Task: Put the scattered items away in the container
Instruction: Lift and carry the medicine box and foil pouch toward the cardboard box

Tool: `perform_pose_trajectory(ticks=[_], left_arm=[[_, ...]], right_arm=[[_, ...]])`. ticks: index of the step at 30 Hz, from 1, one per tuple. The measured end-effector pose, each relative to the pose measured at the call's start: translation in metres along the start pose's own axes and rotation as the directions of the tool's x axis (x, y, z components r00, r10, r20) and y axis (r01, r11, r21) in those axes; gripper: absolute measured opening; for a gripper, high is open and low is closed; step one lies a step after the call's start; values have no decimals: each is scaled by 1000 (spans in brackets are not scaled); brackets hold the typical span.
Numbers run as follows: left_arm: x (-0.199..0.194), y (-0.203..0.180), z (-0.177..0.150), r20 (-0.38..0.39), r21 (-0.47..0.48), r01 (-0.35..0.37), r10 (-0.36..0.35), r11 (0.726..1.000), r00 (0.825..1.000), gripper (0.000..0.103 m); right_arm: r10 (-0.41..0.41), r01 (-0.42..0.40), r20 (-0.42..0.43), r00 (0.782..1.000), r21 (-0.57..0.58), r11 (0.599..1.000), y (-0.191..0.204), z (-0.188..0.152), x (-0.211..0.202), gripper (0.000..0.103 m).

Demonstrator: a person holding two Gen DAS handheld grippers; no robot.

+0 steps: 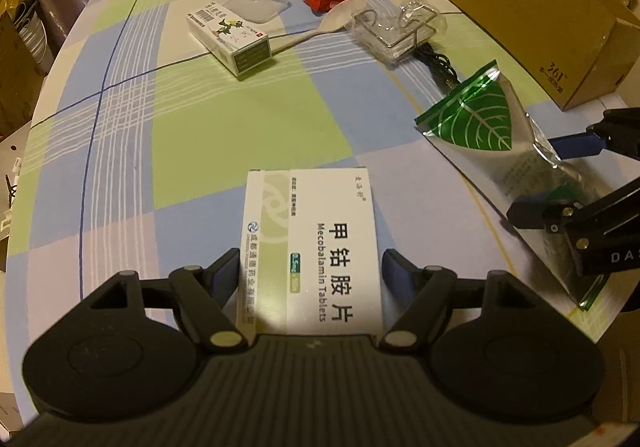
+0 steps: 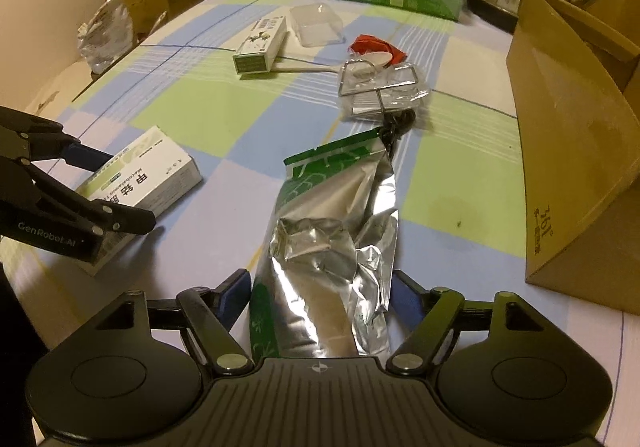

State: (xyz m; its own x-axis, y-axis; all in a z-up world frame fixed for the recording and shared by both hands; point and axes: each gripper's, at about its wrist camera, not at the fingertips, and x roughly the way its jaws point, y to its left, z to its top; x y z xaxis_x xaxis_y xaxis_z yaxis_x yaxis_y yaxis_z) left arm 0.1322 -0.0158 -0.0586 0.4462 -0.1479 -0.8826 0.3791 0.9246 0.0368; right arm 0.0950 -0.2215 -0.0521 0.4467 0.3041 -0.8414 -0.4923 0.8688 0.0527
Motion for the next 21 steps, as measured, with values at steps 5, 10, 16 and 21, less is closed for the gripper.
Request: perform_pose_trajectory(ticks=[5, 10, 16, 21], left_arm=[[3, -1, 4, -17, 16, -4, 4, 1000, 1000, 73], [7, -1, 5, -24, 27, -11, 12, 1000, 1000, 73], [5, -1, 3, -25, 10, 1, -1, 1000, 1000, 67], [-1, -2, -1, -20, -5, 38, -38, 999, 999, 67]], right_arm=[[-2, 2, -22, 1000, 9, 1000, 0, 0, 2, 73], [-4, 4, -28, 1000, 18, 1000, 1, -2, 3, 73], [-2, 2, -29, 1000, 22, 1000, 0, -3, 3, 66], [-1, 1, -16, 1000, 7, 1000, 2, -3, 0, 55]])
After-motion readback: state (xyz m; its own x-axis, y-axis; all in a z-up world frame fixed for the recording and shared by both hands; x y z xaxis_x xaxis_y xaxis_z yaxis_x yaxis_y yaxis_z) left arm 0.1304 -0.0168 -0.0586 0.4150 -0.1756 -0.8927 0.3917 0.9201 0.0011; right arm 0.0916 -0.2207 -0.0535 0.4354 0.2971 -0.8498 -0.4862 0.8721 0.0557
